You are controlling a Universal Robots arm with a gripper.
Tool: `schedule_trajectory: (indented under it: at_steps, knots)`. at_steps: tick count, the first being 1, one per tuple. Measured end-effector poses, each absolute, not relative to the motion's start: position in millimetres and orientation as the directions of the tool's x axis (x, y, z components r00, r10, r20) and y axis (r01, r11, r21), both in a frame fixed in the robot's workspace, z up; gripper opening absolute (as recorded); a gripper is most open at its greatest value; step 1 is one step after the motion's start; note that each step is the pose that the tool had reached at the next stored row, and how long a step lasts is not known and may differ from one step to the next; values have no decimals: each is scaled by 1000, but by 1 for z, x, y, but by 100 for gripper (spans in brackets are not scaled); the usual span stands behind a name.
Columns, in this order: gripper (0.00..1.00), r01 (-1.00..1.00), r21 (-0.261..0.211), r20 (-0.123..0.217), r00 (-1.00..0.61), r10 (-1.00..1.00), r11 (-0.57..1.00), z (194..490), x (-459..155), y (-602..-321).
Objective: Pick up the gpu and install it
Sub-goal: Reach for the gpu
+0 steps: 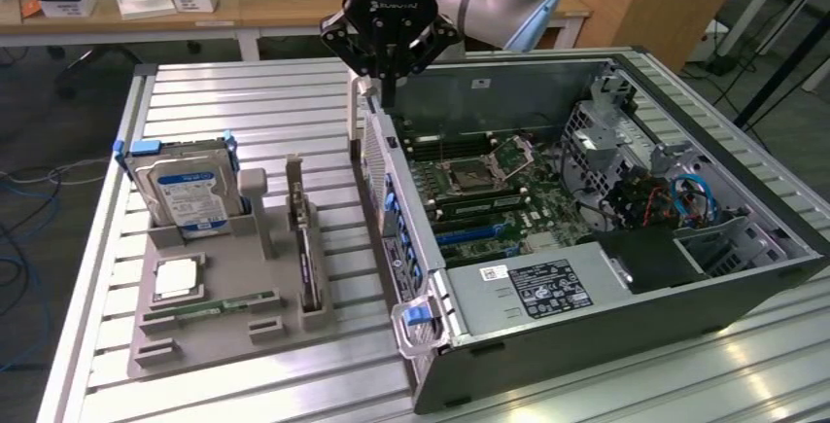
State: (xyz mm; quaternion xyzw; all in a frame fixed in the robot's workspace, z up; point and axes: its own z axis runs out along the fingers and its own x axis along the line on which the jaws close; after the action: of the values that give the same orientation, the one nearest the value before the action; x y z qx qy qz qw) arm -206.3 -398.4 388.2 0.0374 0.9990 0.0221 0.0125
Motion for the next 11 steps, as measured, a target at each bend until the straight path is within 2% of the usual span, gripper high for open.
schedule_trajectory:
  at_steps: [11]
  knots:
    - [11, 74, 45, -23, -997, 75, 996, 388, -214, -398]
